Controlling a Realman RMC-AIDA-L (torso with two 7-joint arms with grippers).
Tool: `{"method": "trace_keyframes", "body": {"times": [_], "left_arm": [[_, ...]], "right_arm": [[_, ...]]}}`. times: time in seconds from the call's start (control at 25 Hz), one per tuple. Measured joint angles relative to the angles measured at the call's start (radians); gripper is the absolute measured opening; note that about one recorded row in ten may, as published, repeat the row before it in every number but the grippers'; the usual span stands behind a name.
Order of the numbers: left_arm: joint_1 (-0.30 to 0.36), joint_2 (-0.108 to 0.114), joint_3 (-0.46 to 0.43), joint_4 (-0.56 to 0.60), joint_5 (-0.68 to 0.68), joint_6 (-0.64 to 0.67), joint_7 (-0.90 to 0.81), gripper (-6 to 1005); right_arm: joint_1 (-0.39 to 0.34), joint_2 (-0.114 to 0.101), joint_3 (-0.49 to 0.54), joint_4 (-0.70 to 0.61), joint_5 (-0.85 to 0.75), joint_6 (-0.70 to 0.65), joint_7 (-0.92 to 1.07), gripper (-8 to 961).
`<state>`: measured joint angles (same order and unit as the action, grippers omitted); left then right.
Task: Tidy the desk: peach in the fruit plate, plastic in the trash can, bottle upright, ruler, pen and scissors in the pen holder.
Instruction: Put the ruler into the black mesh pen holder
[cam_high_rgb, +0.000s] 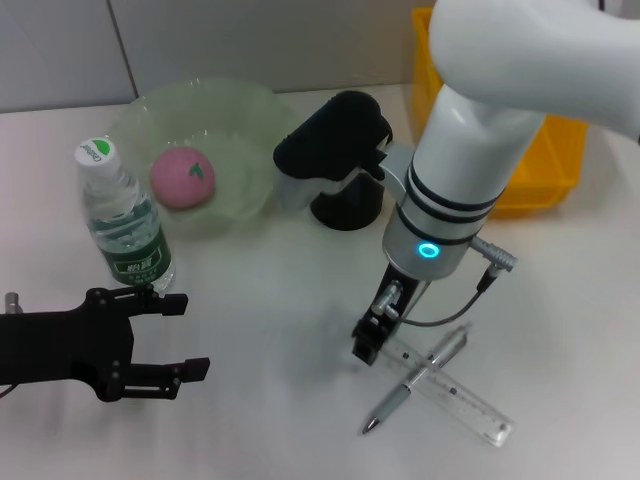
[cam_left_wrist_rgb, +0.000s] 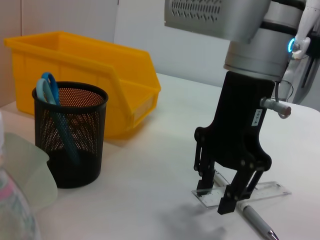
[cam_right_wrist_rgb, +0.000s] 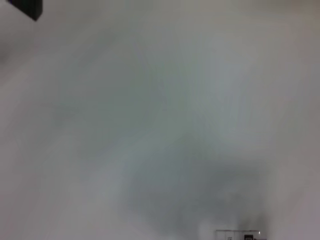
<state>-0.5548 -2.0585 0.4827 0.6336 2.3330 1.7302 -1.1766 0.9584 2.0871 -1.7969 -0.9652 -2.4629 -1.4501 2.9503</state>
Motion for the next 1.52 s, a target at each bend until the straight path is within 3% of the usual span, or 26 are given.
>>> {"method": "trace_keyframes", "body": {"times": [0.24, 0.72, 1.0, 1.2, 1.52], "left_arm": [[-0.003, 0.001, 0.001, 0.0, 0.0, 0.0, 0.0, 800], [-0.022, -0.004, 0.002, -0.011, 0.0, -0.002, 0.0, 796], [-0.033, -0.007, 0.0, -0.035, -0.001, -0.002, 0.002, 794], [-0.036, -0.01, -0.001, -0.04, -0.004, -0.002, 0.006, 792], [-0.043, -0.009, 0.002, -0.061, -0.031, -0.009, 0.011, 789]], "right_arm": [[-0.031, -0.006, 0.101, -0.061, -0.005, -0.019, -0.035, 381], [-0.159, -0.01, 0.514, -0.29, -0.004, -0.095, -0.251, 380], [-0.213, -0.01, 0.641, -0.388, 0.07, -0.092, -0.338, 381], [-0.242, -0.01, 0.743, -0.417, 0.183, -0.003, -0.455, 383], [-0.25, -0.009, 0.754, -0.372, 0.272, 0.16, -0.586, 385]]}}
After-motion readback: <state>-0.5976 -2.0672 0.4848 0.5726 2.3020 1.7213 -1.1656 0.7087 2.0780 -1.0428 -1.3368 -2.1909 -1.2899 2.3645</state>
